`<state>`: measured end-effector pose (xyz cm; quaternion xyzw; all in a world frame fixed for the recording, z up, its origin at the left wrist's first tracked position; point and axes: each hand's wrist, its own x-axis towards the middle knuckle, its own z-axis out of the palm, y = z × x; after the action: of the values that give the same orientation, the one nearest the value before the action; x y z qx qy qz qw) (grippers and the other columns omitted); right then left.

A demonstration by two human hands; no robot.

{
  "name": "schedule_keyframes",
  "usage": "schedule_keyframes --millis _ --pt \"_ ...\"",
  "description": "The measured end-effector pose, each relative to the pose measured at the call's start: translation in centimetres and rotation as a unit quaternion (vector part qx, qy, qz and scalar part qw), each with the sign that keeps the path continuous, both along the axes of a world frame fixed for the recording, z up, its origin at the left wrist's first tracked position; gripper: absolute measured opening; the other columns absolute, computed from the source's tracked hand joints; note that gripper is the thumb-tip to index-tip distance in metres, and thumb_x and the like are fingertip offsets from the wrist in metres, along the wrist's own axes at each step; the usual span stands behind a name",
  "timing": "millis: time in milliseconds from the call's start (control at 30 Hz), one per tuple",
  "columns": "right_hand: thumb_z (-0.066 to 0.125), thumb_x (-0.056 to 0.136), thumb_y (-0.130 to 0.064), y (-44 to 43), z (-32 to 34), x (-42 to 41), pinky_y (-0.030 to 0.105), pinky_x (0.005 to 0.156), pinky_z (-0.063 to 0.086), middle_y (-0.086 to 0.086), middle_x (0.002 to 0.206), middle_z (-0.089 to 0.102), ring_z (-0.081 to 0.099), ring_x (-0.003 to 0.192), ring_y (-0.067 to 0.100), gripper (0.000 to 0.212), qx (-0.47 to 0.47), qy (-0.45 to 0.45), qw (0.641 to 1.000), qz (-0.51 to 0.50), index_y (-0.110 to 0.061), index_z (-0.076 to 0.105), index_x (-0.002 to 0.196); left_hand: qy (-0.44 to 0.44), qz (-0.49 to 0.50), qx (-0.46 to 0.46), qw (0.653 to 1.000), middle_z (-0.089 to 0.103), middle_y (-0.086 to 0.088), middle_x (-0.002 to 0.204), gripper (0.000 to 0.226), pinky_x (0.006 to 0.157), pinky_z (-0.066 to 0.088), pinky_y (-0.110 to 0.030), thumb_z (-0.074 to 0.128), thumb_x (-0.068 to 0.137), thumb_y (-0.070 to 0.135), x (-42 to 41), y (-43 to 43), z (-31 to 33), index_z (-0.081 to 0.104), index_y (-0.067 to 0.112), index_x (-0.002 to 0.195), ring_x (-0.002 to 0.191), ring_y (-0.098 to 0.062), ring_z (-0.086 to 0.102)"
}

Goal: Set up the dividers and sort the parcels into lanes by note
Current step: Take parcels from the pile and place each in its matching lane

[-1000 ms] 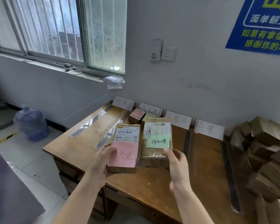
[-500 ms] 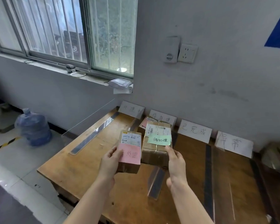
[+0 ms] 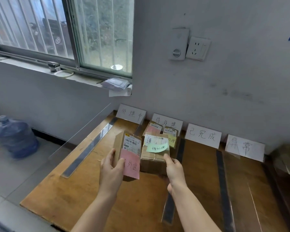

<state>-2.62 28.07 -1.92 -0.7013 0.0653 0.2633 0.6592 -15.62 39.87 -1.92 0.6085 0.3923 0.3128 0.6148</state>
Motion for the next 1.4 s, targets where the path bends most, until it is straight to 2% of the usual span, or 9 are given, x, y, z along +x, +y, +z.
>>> schedule_keyframes --millis 333,533,667,733,800,867,967,1200,1400 --pt "0.044 0.104 -0.027 4.5 -2.8 0.0 0.048 0.108 0.035 0.016 0.145 0.044 0.041 0.134 0.036 0.048 -0.082 0.047 0.994 -0.052 -0.009 0.033 0.147 -0.064 -0.077 -0.085 0.991 0.059 -0.007 0.125 0.045 0.067 0.060 -0.031 0.056 0.097 0.020 1.3 4.3 0.5 0.046 0.026 0.141 0.106 -0.023 0.064" --pt "0.038 0.106 -0.025 5.6 -4.9 0.1 0.036 0.084 0.045 0.016 0.135 0.052 0.053 0.122 0.033 0.044 -0.155 0.051 0.984 -0.078 -0.009 0.034 0.146 -0.072 -0.096 -0.112 0.986 0.062 -0.007 0.119 0.041 0.060 0.057 -0.025 0.057 0.097 0.015 1.4 5.5 0.5 0.049 0.027 0.135 0.103 -0.024 0.065" --pt "0.039 0.104 -0.020 5.6 -6.6 -0.1 0.039 0.093 0.049 0.013 0.143 0.046 0.051 0.125 0.032 0.049 -0.236 -0.005 0.970 -0.058 -0.014 0.026 0.151 -0.079 -0.103 -0.124 0.984 0.064 -0.004 0.113 0.037 0.055 0.055 -0.020 0.057 0.096 0.015 1.3 6.2 0.7 0.050 0.029 0.129 0.100 -0.023 0.066" --pt "0.043 0.101 -0.023 5.7 -7.2 -0.3 0.047 0.106 0.044 0.013 0.151 0.037 0.043 0.134 0.031 0.053 -0.325 -0.099 0.941 0.005 -0.017 0.025 0.151 -0.080 -0.109 -0.127 0.983 0.064 -0.004 0.114 0.038 0.055 0.054 -0.020 0.057 0.096 0.013 1.4 6.3 0.8 0.050 0.027 0.131 0.100 -0.023 0.066" --pt "0.043 0.100 -0.037 5.9 -7.3 -0.8 0.052 0.119 0.021 0.014 0.162 0.013 0.015 0.149 0.033 0.064 -0.410 -0.193 0.886 0.098 -0.020 0.015 0.155 -0.078 -0.113 -0.125 0.983 0.063 -0.005 0.116 0.039 0.056 0.055 -0.020 0.057 0.096 0.013 1.6 6.4 0.7 0.050 0.026 0.132 0.102 -0.022 0.065" --pt "0.045 0.095 -0.055 6.1 -7.4 -1.3 0.058 0.118 0.008 0.013 0.164 -0.004 -0.004 0.151 0.035 0.076 -0.459 -0.247 0.830 0.199 -0.027 0.010 0.157 -0.077 -0.120 -0.121 0.982 0.063 -0.005 0.117 0.040 0.059 0.055 -0.023 0.057 0.096 0.013 1.8 6.3 0.7 0.050 0.026 0.133 0.105 -0.023 0.064" --pt "0.053 0.088 -0.062 6.0 -8.0 -1.6 0.067 0.113 0.009 0.013 0.164 -0.012 -0.010 0.149 0.041 0.081 -0.495 -0.276 0.772 0.289 -0.034 0.018 0.155 -0.085 -0.137 -0.127 0.979 0.063 -0.004 0.119 0.038 0.070 0.057 -0.030 0.057 0.095 0.013 2.4 5.5 0.6 0.053 0.027 0.131 0.109 -0.023 0.063" --pt "0.047 0.098 -0.030 4.3 -9.0 -1.6 0.052 0.106 0.042 0.017 0.162 0.010 0.011 0.148 0.040 0.074 -0.512 -0.315 0.747 0.283 -0.030 -0.012 0.142 -0.040 -0.159 -0.104 0.981 0.058 -0.001 0.127 0.042 0.072 0.058 -0.026 0.059 0.096 0.019 3.3 2.4 -1.8 0.049 0.031 0.135 0.109 -0.013 0.062" --pt "0.044 0.100 -0.030 3.8 -9.0 -1.0 0.052 0.120 0.016 0.013 0.162 -0.007 -0.011 0.149 0.037 0.070 -0.539 -0.250 0.733 0.330 -0.030 0.002 0.156 0.018 -0.143 -0.073 0.987 0.050 0.000 0.133 0.043 0.083 0.059 -0.033 0.056 0.097 0.026 4.7 1.6 -4.7 0.043 0.035 0.138 0.119 -0.016 0.056"
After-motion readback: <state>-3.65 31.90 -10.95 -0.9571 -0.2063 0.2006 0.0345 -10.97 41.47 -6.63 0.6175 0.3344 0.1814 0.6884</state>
